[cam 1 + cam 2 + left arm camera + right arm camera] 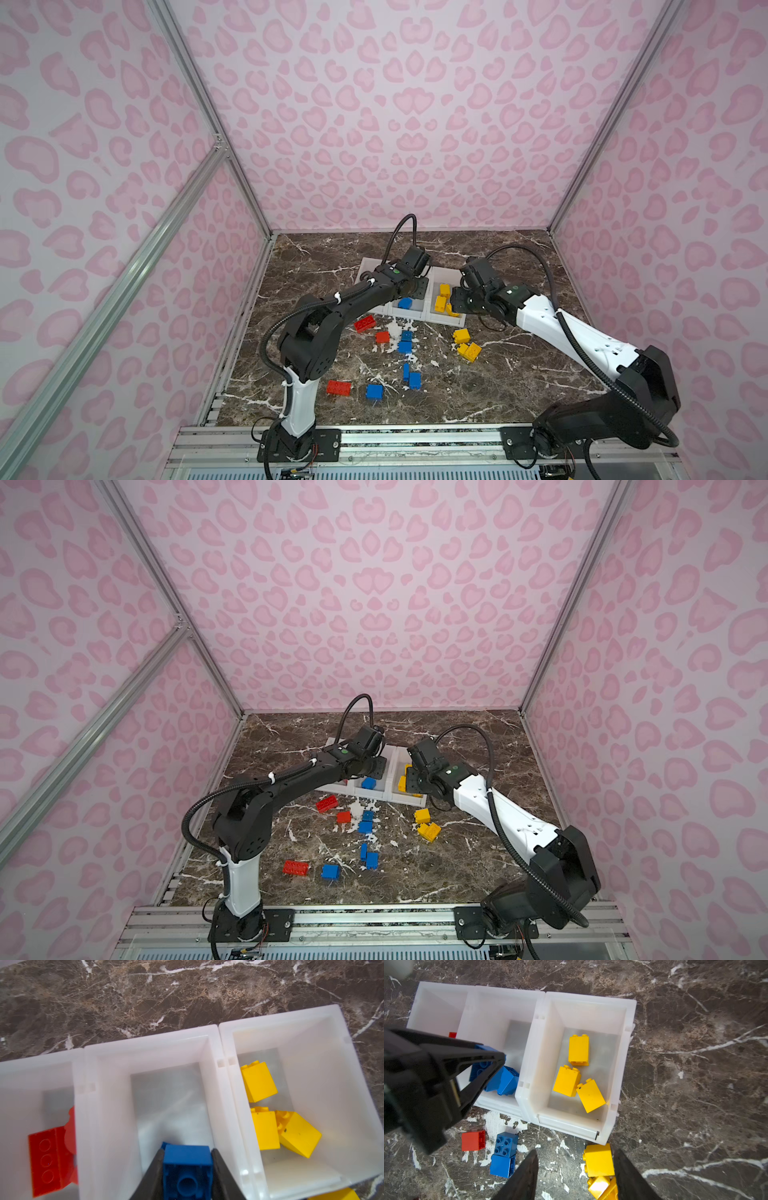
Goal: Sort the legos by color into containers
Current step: 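Carry the blue brick into the middle compartment and release it, then lower the right gripper onto a loose yellow brick and close while the left gripper withdraws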
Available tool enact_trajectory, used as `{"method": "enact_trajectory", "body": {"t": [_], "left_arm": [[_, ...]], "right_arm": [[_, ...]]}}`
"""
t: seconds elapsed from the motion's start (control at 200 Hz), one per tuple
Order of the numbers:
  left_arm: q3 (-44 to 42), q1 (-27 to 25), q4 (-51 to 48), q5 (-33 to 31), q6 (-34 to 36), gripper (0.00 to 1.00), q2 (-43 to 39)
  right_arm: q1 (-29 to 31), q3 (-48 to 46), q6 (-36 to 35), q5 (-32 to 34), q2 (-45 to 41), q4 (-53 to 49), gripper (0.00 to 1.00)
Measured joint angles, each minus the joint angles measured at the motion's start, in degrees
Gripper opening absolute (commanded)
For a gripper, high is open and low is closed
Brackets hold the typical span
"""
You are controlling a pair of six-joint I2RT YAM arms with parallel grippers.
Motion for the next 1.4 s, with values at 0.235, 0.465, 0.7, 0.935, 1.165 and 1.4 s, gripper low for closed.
{"method": "enact_trajectory", "body": {"t": [0.235,0.465,0.7,0.935,1.165,1.4], "left_arm": [[0.87,0.98,-0.17,1.36,-1.2,0.56,1.27],[-1.6,0.94,0.11,1.36,-1.49,0.56,-1.36],[-3.39,1.01,0.79,1.33,-2.08,0.56,-3.5],[-4.81,1.01,1.9,1.36,-2.62,0.56,-4.92],[-8.33,1.01,2.19,1.36,-3.15,0.56,-8.35],[-16.06,1.01,2.95,1.38,-4.0,0.56,-15.65]], "right_arm": [[0.0,-1.16,0.37,0.17,-1.18,-1.01,0.6],[0.02,-1.31,0.68,0.15,-1.16,-1.03,0.6],[0.17,-1.31,0.68,0.17,-1.16,-1.36,0.6],[0.17,-2.62,1.22,0.2,-1.16,-1.38,0.6],[0.22,-4.94,1.25,0.66,-1.33,-1.38,0.6],[0.2,-8.74,-0.31,0.31,-1.31,-0.26,0.61]]}}
